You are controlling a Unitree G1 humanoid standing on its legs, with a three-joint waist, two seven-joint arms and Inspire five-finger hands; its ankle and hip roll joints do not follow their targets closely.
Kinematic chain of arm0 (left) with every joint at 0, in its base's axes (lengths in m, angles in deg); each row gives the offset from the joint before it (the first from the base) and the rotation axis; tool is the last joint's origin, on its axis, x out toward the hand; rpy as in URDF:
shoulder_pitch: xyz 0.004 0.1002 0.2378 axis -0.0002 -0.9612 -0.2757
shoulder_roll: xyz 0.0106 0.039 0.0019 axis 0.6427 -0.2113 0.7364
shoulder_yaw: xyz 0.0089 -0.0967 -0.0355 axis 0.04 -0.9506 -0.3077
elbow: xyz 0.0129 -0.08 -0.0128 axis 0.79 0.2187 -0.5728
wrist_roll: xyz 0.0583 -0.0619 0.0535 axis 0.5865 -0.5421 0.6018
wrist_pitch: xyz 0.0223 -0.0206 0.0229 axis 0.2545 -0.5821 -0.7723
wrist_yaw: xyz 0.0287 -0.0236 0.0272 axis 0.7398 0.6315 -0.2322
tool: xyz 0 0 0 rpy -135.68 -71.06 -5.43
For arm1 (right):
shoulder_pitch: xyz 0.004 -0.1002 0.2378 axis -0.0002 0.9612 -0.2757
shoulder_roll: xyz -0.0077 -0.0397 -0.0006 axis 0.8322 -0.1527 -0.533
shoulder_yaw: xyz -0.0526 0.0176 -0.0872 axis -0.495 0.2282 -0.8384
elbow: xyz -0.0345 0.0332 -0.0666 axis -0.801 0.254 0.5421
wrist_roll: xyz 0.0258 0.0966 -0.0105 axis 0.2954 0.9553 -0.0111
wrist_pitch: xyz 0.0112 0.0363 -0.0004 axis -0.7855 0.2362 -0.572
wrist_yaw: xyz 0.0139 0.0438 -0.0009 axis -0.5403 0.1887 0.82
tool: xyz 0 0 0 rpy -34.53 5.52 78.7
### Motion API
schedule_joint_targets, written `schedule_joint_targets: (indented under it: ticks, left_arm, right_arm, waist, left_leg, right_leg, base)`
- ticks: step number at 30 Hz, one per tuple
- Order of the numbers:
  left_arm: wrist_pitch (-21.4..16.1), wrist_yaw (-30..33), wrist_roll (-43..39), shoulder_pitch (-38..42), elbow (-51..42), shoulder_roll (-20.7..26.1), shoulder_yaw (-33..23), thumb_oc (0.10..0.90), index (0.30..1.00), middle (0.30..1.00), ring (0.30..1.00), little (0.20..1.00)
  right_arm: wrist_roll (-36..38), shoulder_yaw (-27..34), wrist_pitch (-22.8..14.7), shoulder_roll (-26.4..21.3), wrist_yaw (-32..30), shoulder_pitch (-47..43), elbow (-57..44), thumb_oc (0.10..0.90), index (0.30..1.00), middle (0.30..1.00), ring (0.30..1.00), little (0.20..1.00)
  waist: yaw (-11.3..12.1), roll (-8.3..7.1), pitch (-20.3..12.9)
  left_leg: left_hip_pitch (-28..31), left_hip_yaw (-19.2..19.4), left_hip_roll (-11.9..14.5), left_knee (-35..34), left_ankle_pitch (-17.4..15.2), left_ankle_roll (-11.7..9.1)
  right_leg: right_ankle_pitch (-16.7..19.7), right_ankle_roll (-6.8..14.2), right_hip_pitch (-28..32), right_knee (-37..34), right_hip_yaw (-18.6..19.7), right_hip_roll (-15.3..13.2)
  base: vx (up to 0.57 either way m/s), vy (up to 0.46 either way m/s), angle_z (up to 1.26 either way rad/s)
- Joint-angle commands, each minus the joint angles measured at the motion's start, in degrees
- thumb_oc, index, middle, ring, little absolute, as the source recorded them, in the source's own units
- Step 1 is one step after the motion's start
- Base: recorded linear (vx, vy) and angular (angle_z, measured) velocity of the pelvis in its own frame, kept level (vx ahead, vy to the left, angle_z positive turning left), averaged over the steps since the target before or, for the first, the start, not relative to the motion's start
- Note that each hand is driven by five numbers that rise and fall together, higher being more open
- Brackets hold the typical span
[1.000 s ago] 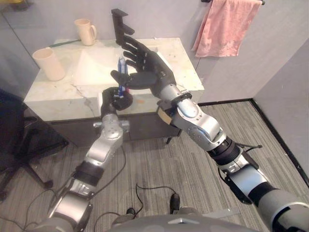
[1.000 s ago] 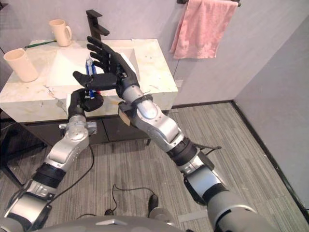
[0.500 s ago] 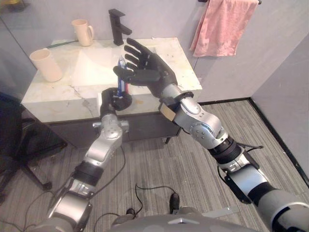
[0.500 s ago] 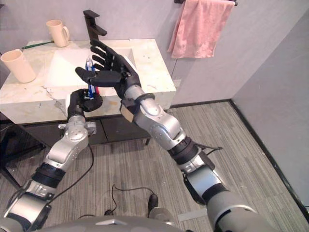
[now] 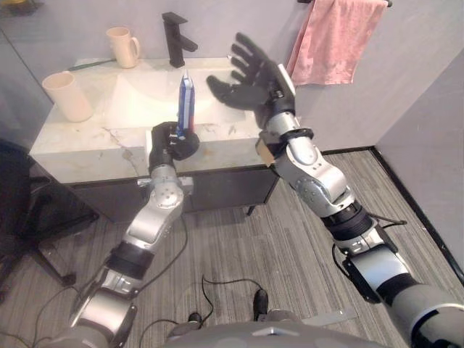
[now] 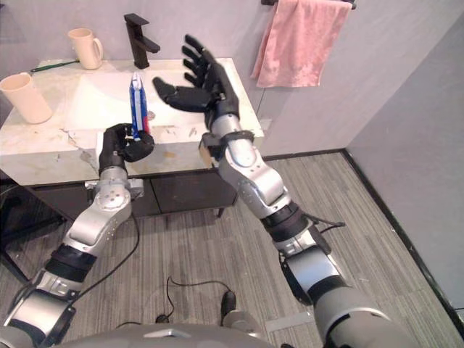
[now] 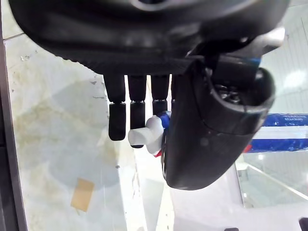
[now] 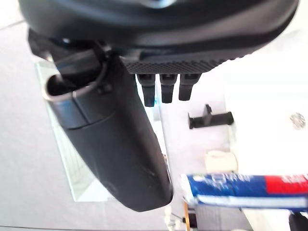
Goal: Organize the bathroom.
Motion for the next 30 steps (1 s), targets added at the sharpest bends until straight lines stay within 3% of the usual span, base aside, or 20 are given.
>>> schedule_joint_targets:
  ticks: [1, 10, 14, 19, 21, 30]
  left_arm:
    - [-9.4, -0.5, 6.1, 6.8, -7.9, 3.2, 0.5, 0.4, 0.3, 0.3, 0.3, 0.3]
    - [-8.5, -1.8, 5.4, 7.2, -7.9, 3.2, 1.5, 0.4, 0.3, 0.3, 0.3, 0.3]
    - [-10.3, -2.0, 4.7, 7.6, -6.9, 3.0, 1.7, 0.4, 0.3, 0.3, 0.3, 0.3]
    - [-8.9, -2.6, 4.6, 7.6, -7.4, 2.9, 1.9, 0.4, 0.3, 0.3, 0.3, 0.3]
    - [-8.4, -3.0, 4.1, 7.6, -6.7, 3.0, 2.0, 0.4, 0.3, 0.3, 0.3, 0.3]
    - [-7.9, -3.9, 4.4, 7.9, -6.4, 3.1, 2.5, 0.4, 0.3, 0.3, 0.3, 0.3]
  right_arm:
    - [-0.2, 3.1, -6.5, 0.4, 2.1, -6.3, -1.7, 0.8, 0.9, 0.9, 0.9, 0.9]
    - [5.7, 1.5, -5.6, 2.0, 6.1, -5.2, 0.4, 0.8, 0.9, 0.9, 0.9, 0.9]
    - [7.8, 0.8, -4.8, 3.1, 8.8, -4.7, 0.5, 0.8, 0.9, 0.9, 0.9, 0.9]
    - [10.8, -0.1, -5.4, 4.2, 10.7, -4.5, 0.9, 0.8, 0.9, 0.9, 0.9, 0.9]
    - [13.7, -1.0, -3.1, 5.1, 12.7, -4.2, -0.9, 0.8, 0.9, 0.9, 0.9, 0.9]
    - [15.9, -2.4, -1.2, 6.6, 14.4, -4.7, -0.6, 0.8, 0.9, 0.9, 0.9, 0.9]
  waist:
    - [-0.1, 2.37, -4.1]
    - [0.0, 2.38, -4.1]
    - [0.0, 2.29, -4.0]
    - [0.2, 2.43, -3.9]
    - [0.2, 2.38, -4.0]
    - [0.4, 2.41, -3.9]
  left_leg:
    - [-2.4, 0.7, -2.0, 1.6, -0.6, 3.0]
    - [-2.6, 0.7, -1.9, 2.0, -0.6, 3.0]
    - [-2.7, 0.9, -1.9, 2.2, -0.6, 2.9]
    - [-2.7, 0.7, -1.8, 2.2, -0.5, 2.9]
    - [-2.7, 1.0, -1.8, 2.4, -0.5, 3.0]
    - [-2.9, 1.1, -1.8, 2.9, -0.5, 3.0]
  right_leg:
    - [-13.9, 4.6, 1.6, 8.2, -0.5, 0.4]
    - [-13.9, 4.5, 1.7, 8.1, -0.7, 0.5]
    - [-13.9, 4.4, 1.6, 8.1, -0.8, 0.5]
    - [-13.8, 4.4, 1.7, 8.2, -0.9, 0.6]
    - [-14.0, 4.5, 1.7, 8.3, -1.0, 0.5]
    - [-13.9, 4.5, 1.6, 8.4, -0.9, 0.5]
  base:
    - [0.0, 0.0, 0.0]
    - [0.0, 0.0, 0.0]
    - [0.0, 0.0, 0.0]
    - [0.0, 0.0, 0.0]
    - [0.0, 0.0, 0.0]
    - [0.0, 0.0, 0.0]
